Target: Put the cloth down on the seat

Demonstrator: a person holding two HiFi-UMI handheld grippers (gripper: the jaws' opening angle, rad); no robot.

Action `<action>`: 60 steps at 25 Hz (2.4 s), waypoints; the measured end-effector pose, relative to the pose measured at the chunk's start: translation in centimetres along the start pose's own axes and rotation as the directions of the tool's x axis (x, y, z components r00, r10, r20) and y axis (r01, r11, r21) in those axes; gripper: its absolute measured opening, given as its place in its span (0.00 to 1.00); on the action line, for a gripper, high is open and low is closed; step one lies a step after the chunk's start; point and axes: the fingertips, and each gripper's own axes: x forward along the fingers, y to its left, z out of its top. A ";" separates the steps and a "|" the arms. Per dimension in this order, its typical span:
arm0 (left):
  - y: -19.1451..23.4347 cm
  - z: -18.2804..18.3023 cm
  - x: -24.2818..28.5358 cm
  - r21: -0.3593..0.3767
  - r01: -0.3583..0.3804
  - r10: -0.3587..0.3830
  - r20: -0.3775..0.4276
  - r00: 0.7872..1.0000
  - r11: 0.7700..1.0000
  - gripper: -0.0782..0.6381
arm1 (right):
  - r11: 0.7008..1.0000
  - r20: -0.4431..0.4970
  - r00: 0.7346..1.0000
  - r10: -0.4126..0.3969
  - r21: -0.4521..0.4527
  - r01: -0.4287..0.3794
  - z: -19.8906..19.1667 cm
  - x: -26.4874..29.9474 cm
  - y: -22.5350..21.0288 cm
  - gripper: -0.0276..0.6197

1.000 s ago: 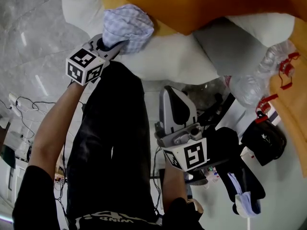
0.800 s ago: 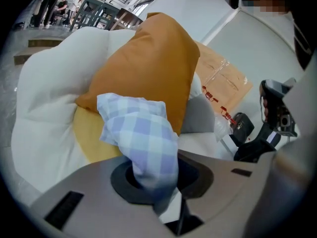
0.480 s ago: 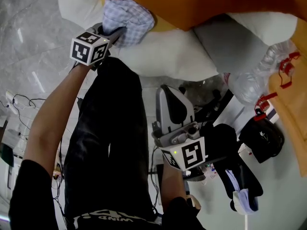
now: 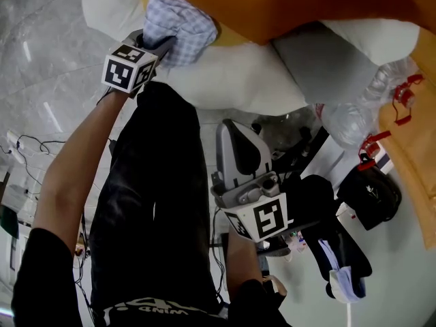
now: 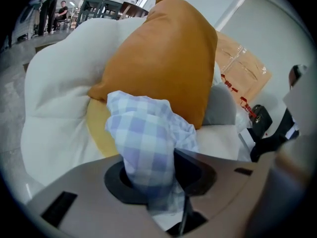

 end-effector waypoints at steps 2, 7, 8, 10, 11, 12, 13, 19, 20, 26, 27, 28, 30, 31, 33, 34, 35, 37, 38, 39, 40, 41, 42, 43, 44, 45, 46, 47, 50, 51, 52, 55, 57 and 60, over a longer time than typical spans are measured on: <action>0.4 0.0 -0.2 -0.018 -0.036 0.036 -0.003 0.999 0.999 0.38 | 1.000 0.001 1.000 0.000 -0.002 0.000 0.3 0.0 0.1 0.07; 1.8 -0.2 -0.3 0.041 -0.131 0.131 0.013 0.991 0.990 0.75 | 1.000 0.012 1.000 0.000 -0.006 0.000 1.1 0.1 0.2 0.07; 1.9 -0.2 -0.4 0.050 -0.139 0.138 0.012 0.990 0.989 0.76 | 1.000 0.017 1.000 0.001 -0.007 0.000 1.2 0.1 0.2 0.07; 2.1 0.1 -0.8 0.043 -0.154 0.153 0.019 0.988 0.987 0.76 | 1.000 0.026 1.000 0.002 -0.009 -0.002 1.6 0.1 0.4 0.07; 2.2 0.2 -1.2 0.037 -0.165 0.164 0.027 0.986 0.986 0.76 | 1.000 0.028 1.000 0.003 -0.010 -0.003 1.8 0.0 0.6 0.07; 2.3 0.4 -1.7 0.032 -0.178 0.177 0.036 0.984 0.984 0.76 | 1.000 0.031 1.000 0.005 -0.011 -0.005 2.0 -0.2 0.9 0.07; 2.3 0.5 -2.2 0.027 -0.189 0.188 0.043 0.981 0.982 0.76 | 1.000 0.034 0.999 0.009 -0.013 -0.008 2.2 -0.3 1.2 0.07; 0.0 1.4 -5.3 0.009 -0.159 0.159 0.042 0.986 0.987 0.76 | 0.999 0.064 0.997 0.035 -0.041 -0.032 4.9 -1.5 3.0 0.07; -0.6 1.8 -5.9 0.008 -0.144 0.144 0.041 0.989 0.989 0.75 | 0.998 0.077 0.996 0.036 -0.048 -0.032 5.6 -1.6 3.2 0.07; -5.0 4.4 -9.9 0.039 -0.063 0.060 0.060 0.996 0.997 0.42 | 0.996 0.125 0.991 0.046 -0.083 -0.036 9.6 -3.4 5.1 0.07; -5.8 4.9 -10.6 0.053 -0.052 0.048 0.066 0.997 0.997 0.39 | 0.995 0.127 0.991 0.051 -0.092 -0.040 10.2 -3.7 5.6 0.07; -6.6 5.5 -11.5 0.066 -0.042 0.037 0.073 0.997 0.997 0.34 | 0.994 0.128 0.990 0.058 -0.101 -0.045 10.7 -4.1 6.1 0.07; -8.0 6.8 -13.2 0.090 -0.026 0.018 0.092 0.996 0.996 0.24 | 0.991 0.129 0.989 0.074 -0.124 -0.058 11.8 -5.0 7.1 0.07; -8.7 7.6 -14.3 0.094 -0.018 0.008 0.105 0.994 0.995 0.21 | 0.989 0.128 0.988 0.083 -0.136 -0.065 12.4 -5.6 7.7 0.07; -10.6 8.9 -16.9 0.091 0.008 -0.020 0.126 0.992 0.996 0.16 | 0.984 0.126 0.987 0.099 -0.160 -0.079 13.5 -7.0 8.8 0.07; -11.7 9.3 -18.4 0.093 0.029 -0.041 0.129 0.991 0.995 0.14 | 0.982 0.123 0.987 0.106 -0.170 -0.084 14.0 -7.9 9.4 0.07; -13.1 9.6 -20.0 0.097 0.054 -0.067 0.131 0.989 0.994 0.12 | 0.980 0.119 0.987 0.111 -0.180 -0.089 14.6 -8.9 9.9 0.07; -16.0 10.1 -23.8 0.100 0.103 -0.117 0.141 0.983 0.990 0.12 | 0.976 0.113 0.986 0.119 -0.198 -0.095 16.0 -11.0 11.1 0.07; -17.3 10.6 -25.9 0.096 0.126 -0.139 0.153 0.978 0.987 0.12 | 0.973 0.111 0.986 0.122 -0.207 -0.098 16.9 -12.0 11.8 0.07; -18.6 11.2 -28.0 0.092 0.147 -0.161 0.171 0.972 0.985 0.12 | 0.971 0.111 0.986 0.126 -0.215 -0.100 17.9 -12.8 12.5 0.07; -19.8 11.8 -30.1 0.096 0.168 -0.183 0.189 0.965 0.981 0.12 | 0.970 0.115 0.985 0.129 -0.222 -0.102 18.9 -13.6 13.1 0.07; -21.1 12.5 -32.2 0.115 0.187 -0.207 0.202 0.957 0.976 0.12 | 0.969 0.122 0.984 0.133 -0.226 -0.102 20.0 -14.4 13.8 0.07; -22.4 13.2 -34.2 0.147 0.203 -0.231 0.211 0.950 0.968 0.12 | 0.969 0.133 0.982 0.136 -0.226 -0.104 21.0 -15.1 14.5 0.07; -23.8 13.9 -36.2 0.185 0.216 -0.255 0.219 0.942 0.959 0.12 | 0.968 0.144 0.979 0.141 -0.227 -0.106 22.0 -15.8 15.2 0.07; -25.1 14.8 -38.1 0.224 0.224 -0.275 0.231 0.933 0.949 0.12 | 0.967 0.155 0.977 0.149 -0.231 -0.111 22.9 -16.5 15.9 0.07; -26.2 15.8 -39.8 0.257 0.226 -0.291 0.251 0.923 0.939 0.12 | 0.964 0.164 0.973 0.161 -0.240 -0.119 23.8 -17.0 16.7 0.07; -27.2 17.0 -41.5 0.283 0.224 -0.303 0.275 0.912 0.932 0.12 | 0.959 0.171 0.969 0.176 -0.252 -0.130 24.6 -17.5 17.4 0.07; -28.0 18.2 -43.0 0.303 0.220 -0.312 0.300 0.901 0.927 0.12 | 0.954 0.177 0.965 0.192 -0.263 -0.142 25.3 -17.9 18.2 0.07; -30.5 20.9 -47.0 0.342 0.213 -0.337 0.360 0.870 0.915 0.12 | 0.947 0.187 0.957 0.221 -0.277 -0.164 26.8 -19.3 20.1 0.07; -31.3 21.6 -48.2 0.354 0.212 -0.346 0.375 0.860 0.911 0.12 | 0.946 0.189 0.956 0.225 -0.278 -0.168 27.1 -19.8 20.7 0.07; -32.1 22.3 -49.4 0.366 0.211 -0.355 0.390 0.849 0.906 0.12 | 0.944 0.192 0.954 0.229 -0.281 -0.170 27.5 -20.2 21.3 0.07; -34.5 23.7 -52.8 0.402 0.208 -0.385 0.433 0.815 0.892 0.12 | 0.939 0.209 0.947 0.245 -0.293 -0.178 28.5 -21.5 23.1 0.07; -35.7 24.5 -54.8 0.429 0.197 -0.401 0.459 0.793 0.882 0.12 | 0.936 0.225 0.941 0.253 -0.301 -0.180 29.3 -22.1 24.0 0.07; -37.0 25.4 -57.3 0.452 0.178 -0.414 0.500 0.761 0.874 0.12 | 0.931 0.245 0.932 0.266 -0.318 -0.182 30.3 -22.5 25.0 0.07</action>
